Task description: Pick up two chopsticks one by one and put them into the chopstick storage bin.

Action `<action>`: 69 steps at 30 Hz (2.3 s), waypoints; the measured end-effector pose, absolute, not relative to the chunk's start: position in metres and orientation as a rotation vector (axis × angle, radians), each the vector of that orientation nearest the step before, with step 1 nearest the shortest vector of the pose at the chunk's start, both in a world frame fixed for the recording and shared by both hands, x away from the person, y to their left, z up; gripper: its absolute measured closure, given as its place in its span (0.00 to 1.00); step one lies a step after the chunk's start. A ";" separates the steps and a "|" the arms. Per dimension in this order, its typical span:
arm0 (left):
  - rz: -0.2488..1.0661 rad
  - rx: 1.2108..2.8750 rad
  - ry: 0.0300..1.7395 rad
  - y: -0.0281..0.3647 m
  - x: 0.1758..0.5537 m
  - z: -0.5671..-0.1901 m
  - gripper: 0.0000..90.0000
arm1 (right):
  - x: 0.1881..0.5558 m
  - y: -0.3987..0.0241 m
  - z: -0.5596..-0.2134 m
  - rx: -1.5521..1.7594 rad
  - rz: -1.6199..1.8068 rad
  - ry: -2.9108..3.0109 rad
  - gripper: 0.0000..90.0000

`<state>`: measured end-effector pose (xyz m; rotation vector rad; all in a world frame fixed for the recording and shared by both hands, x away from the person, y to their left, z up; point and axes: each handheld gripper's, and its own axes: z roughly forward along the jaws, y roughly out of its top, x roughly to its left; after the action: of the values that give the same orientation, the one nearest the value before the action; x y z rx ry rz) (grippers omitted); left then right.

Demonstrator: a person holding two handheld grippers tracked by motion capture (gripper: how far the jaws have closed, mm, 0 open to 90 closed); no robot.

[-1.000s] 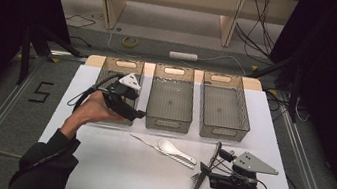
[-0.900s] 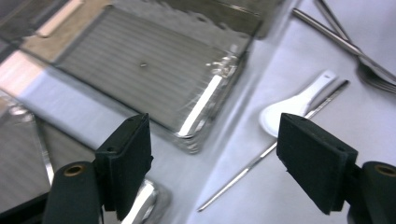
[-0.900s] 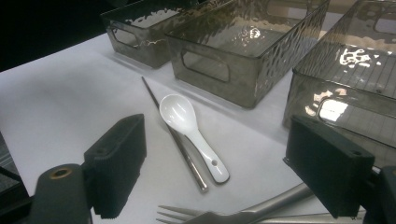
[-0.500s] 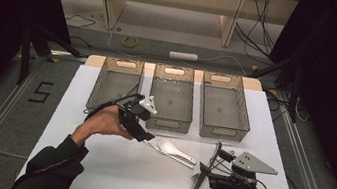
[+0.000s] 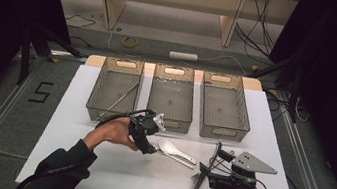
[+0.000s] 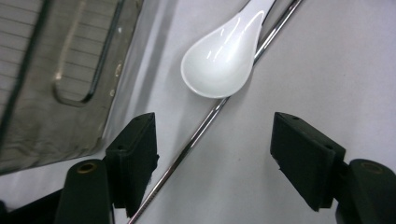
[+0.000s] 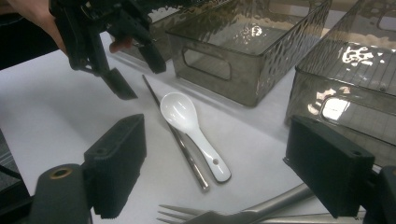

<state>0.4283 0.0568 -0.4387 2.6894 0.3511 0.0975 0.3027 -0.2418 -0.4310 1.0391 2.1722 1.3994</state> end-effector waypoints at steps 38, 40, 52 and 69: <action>0.033 2.871 0.168 0.029 0.431 -0.460 0.72 | 0.303 -0.240 -0.433 1.039 1.397 2.185 0.24; 0.036 2.877 0.151 0.029 0.430 -0.459 0.75 | 0.303 -0.240 -0.433 1.039 1.396 2.185 0.24; 0.043 2.898 0.043 0.027 0.425 -0.459 0.86 | 0.303 -0.240 -0.433 1.039 1.390 2.190 0.24; 0.055 2.919 -0.035 0.023 0.420 -0.459 0.95 | 0.303 -0.240 -0.433 1.040 1.387 2.188 0.24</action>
<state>0.4200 0.0233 -0.4592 2.9190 -0.0349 0.0553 0.3027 -0.2403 -0.4325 1.0398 2.1880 1.3872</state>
